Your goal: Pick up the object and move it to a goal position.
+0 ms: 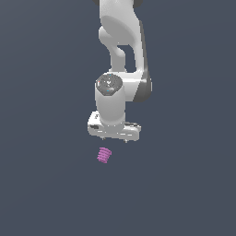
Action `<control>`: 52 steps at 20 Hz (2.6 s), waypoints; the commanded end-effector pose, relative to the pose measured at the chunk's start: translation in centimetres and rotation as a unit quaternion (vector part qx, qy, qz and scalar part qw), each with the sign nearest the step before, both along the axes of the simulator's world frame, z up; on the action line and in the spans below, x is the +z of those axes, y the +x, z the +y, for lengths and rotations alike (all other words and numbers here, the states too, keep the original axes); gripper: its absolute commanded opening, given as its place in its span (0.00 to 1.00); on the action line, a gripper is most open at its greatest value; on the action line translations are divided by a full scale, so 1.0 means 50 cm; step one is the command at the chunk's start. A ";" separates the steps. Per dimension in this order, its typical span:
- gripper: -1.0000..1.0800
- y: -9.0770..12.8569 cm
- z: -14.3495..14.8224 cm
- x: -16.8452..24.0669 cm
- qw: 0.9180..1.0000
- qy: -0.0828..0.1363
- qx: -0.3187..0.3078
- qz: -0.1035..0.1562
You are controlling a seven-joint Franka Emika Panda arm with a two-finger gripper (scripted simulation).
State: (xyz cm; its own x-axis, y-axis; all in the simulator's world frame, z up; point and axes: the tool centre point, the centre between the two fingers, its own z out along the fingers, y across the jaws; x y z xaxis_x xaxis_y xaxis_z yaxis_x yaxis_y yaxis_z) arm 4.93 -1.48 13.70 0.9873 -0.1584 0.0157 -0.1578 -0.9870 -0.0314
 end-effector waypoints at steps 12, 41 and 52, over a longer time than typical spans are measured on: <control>0.96 0.053 -0.103 -0.095 0.996 -0.013 -0.082 0.011; 0.00 0.055 -0.107 -0.198 0.996 -0.013 -0.085 0.011; 0.00 0.047 -0.097 -0.177 0.996 -0.013 -0.085 0.011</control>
